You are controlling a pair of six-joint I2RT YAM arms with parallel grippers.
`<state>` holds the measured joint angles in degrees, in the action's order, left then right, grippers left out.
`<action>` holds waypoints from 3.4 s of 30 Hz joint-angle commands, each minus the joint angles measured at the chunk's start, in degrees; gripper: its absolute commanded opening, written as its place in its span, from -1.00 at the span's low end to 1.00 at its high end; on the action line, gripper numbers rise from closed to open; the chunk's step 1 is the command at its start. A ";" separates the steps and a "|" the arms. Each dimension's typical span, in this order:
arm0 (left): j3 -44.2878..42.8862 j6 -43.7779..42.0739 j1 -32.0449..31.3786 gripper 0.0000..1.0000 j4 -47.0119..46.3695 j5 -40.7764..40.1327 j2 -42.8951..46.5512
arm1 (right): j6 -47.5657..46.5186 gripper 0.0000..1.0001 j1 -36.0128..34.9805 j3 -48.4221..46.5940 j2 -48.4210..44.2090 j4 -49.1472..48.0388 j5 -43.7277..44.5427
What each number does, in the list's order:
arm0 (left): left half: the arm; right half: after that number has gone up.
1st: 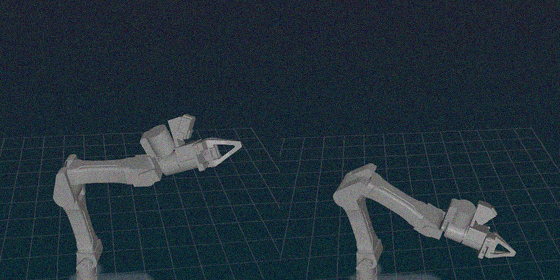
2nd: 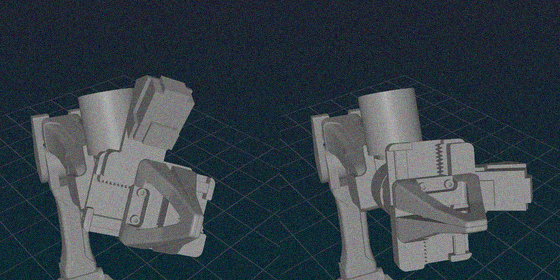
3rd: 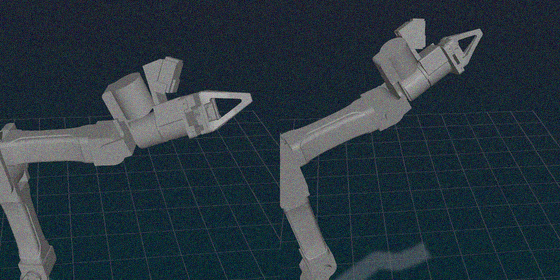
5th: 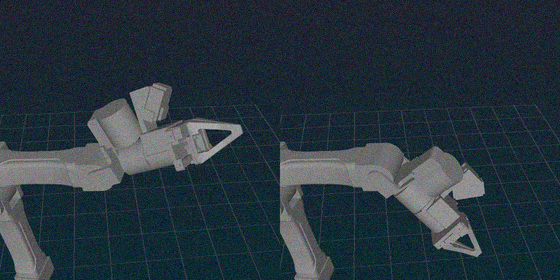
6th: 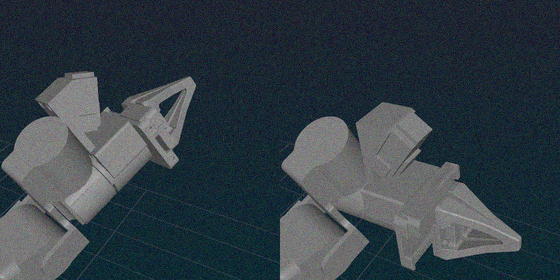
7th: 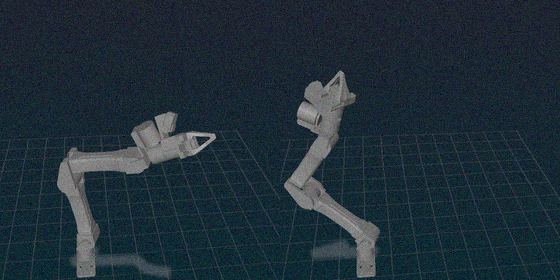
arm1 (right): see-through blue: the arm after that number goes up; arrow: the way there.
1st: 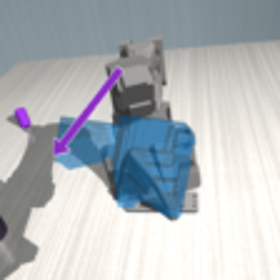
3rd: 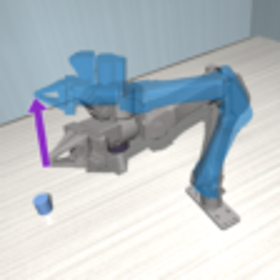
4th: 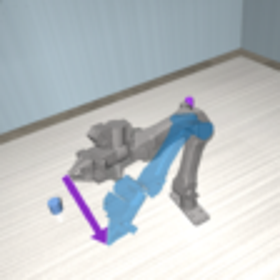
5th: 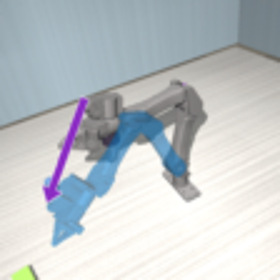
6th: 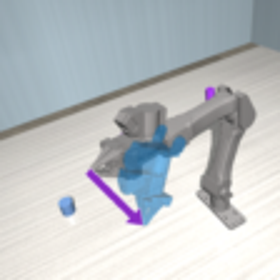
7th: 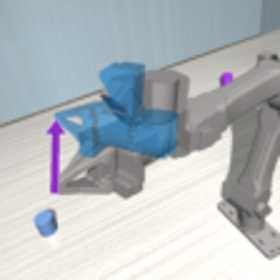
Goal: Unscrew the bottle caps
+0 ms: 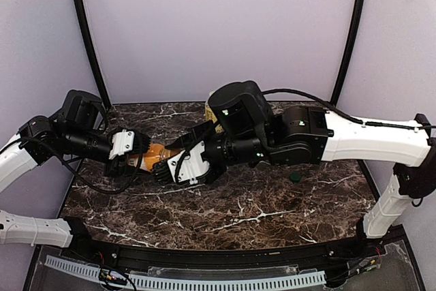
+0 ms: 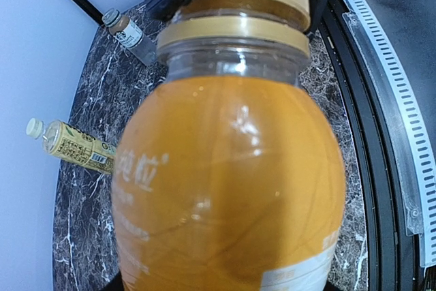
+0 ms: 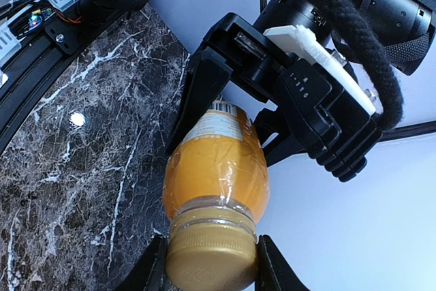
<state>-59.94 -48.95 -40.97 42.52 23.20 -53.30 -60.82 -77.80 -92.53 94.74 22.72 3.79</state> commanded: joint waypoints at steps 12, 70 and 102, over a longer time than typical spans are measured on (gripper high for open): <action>-0.96 1.47 -0.82 -0.69 -3.73 5.91 0.37 | 0.62 0.31 -0.92 1.26 0.15 -9.16 0.91; 9.96 -3.73 -0.86 -0.74 -30.27 -21.41 3.22 | 71.10 -1.00 16.14 -4.34 2.19 -10.40 -25.58; 21.38 25.86 9.33 -0.69 -28.78 -5.34 13.69 | 77.58 -1.00 30.51 11.62 3.66 18.07 5.11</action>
<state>-42.13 -35.44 -35.35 20.10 16.05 -42.65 -3.16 -49.89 -84.07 92.82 28.12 9.72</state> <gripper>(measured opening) 0.554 0.347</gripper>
